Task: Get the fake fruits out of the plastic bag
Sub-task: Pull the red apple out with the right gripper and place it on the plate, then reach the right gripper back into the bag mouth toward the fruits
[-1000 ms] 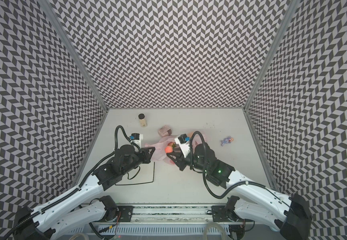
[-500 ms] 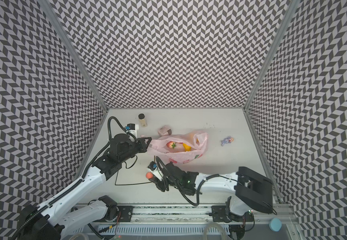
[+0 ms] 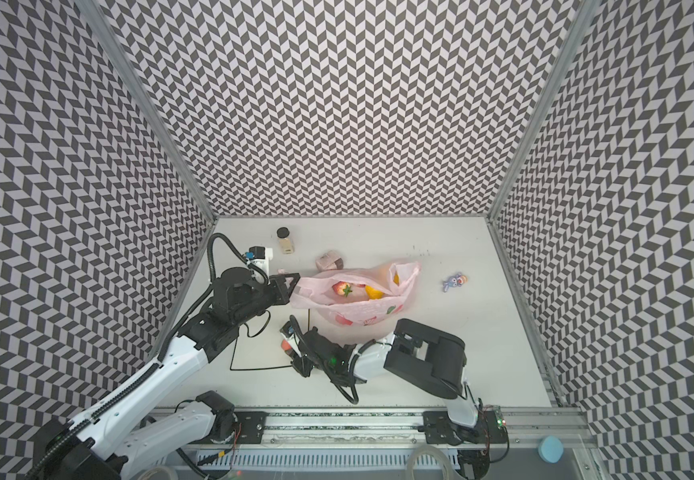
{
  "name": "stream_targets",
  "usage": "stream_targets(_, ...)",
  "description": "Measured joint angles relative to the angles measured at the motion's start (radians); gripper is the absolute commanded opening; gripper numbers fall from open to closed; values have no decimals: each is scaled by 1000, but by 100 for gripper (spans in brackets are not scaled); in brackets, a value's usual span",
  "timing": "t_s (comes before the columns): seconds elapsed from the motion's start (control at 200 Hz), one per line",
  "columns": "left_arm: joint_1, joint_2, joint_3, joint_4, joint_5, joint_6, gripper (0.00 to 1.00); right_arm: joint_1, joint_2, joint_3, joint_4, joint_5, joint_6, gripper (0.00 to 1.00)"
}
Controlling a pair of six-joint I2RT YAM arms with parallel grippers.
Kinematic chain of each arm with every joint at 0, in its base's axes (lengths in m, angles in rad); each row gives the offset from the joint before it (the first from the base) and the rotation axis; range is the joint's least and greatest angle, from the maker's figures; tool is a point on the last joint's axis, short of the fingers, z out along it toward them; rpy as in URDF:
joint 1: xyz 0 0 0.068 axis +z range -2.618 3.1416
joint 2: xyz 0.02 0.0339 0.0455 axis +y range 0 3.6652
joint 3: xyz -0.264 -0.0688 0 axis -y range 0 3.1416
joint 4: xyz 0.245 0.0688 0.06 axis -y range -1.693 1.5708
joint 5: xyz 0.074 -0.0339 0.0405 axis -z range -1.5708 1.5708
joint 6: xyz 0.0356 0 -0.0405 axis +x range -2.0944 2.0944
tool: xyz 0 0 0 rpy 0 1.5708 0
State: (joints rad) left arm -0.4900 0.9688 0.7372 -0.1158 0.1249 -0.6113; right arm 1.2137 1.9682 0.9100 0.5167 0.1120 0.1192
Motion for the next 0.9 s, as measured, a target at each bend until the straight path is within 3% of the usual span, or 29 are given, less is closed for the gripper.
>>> stream_targets(0.18,0,-12,-2,-7,-1,-8,0,0,10,18,1,31,4,58)
stream_targets(0.446,0,-16,-10,-5,-5,-15,0,1,-50,-17,-16,31,-3,62)
stream_targets(0.726,0,-16,-24,13,-6,-15,0,21,-579,-221,-105,-57,-85,57)
stream_targets(0.897,0,-32,-50,37,14,-14,0,15,-869,-235,-229,34,-64,55)
